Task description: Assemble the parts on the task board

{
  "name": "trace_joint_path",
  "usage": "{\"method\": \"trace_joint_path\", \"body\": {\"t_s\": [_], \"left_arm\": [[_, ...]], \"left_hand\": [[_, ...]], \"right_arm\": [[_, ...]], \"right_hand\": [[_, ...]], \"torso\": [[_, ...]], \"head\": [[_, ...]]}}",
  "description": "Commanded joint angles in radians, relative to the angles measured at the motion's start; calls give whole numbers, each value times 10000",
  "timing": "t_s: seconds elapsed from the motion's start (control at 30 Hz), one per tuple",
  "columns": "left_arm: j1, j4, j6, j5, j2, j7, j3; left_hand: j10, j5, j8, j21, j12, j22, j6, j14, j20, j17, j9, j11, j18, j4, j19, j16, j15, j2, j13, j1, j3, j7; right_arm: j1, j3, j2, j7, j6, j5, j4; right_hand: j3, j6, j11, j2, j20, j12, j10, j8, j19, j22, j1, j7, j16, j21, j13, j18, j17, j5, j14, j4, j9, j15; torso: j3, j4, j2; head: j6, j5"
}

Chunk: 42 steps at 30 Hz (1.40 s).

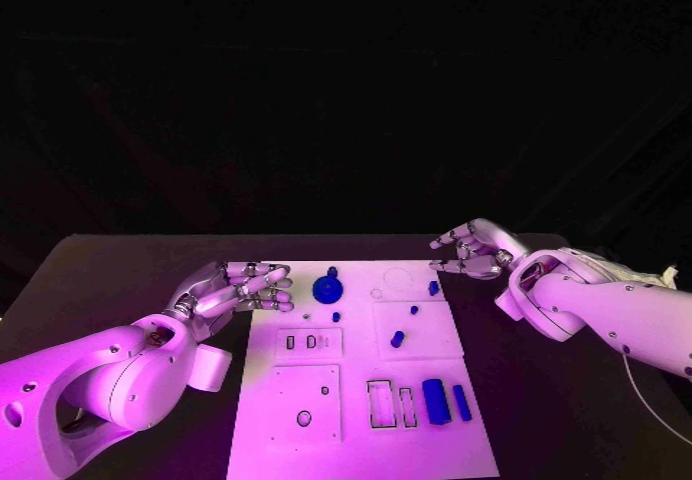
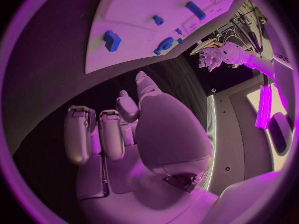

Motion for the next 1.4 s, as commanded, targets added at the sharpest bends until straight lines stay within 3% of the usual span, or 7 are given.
{"method": "trace_joint_path", "body": {"t_s": [0.03, 0.27, 0.37, 0.47, 0.87, 1.4], "left_arm": [[-5, 5, 224, 42, 27, 171, 3], [-8, -37, 183, 42, 35, 127, 3], [-8, -60, 199, 42, 30, 130, 3], [-9, -84, 221, 42, 25, 125, 3], [-9, -99, 233, 42, 21, 109, 3], [-10, -86, 233, 42, 21, 106, 3]], "left_hand": [[70, 0, -9, -13, -43, -10, 84, 10, 33, 17, 3, 23, 111, -49, -27, -63, 9, 48, -3, -33, 20, 17], [75, 1, -15, -13, -50, -10, 90, 12, 30, 23, 1, 20, 113, -66, -26, -69, 5, 42, -4, -19, 23, 23], [75, 1, -15, -13, -50, -10, 90, 12, 30, 23, 1, 20, 113, -66, -26, -69, 5, 42, -4, -19, 23, 23], [76, -2, -26, -14, -61, -12, 89, 12, 29, 31, -2, 26, 112, -75, -26, -77, 5, 15, -6, -26, 7, 36], [76, -2, -35, -15, -69, -14, 87, 12, 30, 38, -5, 32, 111, -80, -27, -84, 7, -5, -8, -35, -6, 46], [74, -1, -42, -16, -76, -15, 86, 12, 30, 43, -7, 37, 110, -84, -27, -89, 9, -12, -9, -38, -11, 53]], "right_arm": [[-57, 4, -91, 556, 736, 306, -65], [-370, 5, -122, 405, 945, -56, -169], [-507, 7, -115, 383, 1014, -151, -183], [-589, 10, -114, 370, 1045, -196, -239], [-666, 13, 61, 338, 1110, -245, -457], [-709, 13, 325, 240, 1231, -486, -729]], "right_hand": [[-8, 24, -24, -24, 12, -24, 41, -64, 79, 404, 97, -10, 32, 38, -8, -116, 637, -33, 657, -71, -17, -69], [-95, -46, -9, -74, 20, -50, 38, -109, 80, 407, -3, 2, 23, 40, -18, -116, 621, -27, 653, -66, -41, -57], [-117, -70, -5, -85, 23, -73, 29, -119, 80, 406, -27, 5, 19, 39, -33, -116, 615, -23, 651, -64, -47, -54], [-117, -70, -5, -85, 23, -73, 29, -119, 80, 406, -27, 5, 19, 39, -33, -116, 615, -23, 651, -64, -47, -54], [-137, -91, -3, -86, 26, -71, 29, -124, 75, 400, -43, 7, 17, 37, -26, -115, 615, 6, 650, -67, -53, -50], [157, 209, -36, 252, 16, 13, 71, -16, 122, 477, 299, -11, 62, 68, 81, -128, 721, -54, 670, -356, -17, -73]], "torso": [[-21, -19, 5], [-2, -18, 11], [-28, 29, 8], [-25, 31, 8], [-28, 26, 9], [-31, 22, 1]], "head": [[26, 4], [-37, -16], [-92, -50], [-126, -29], [-179, 23], [-287, 47]]}}
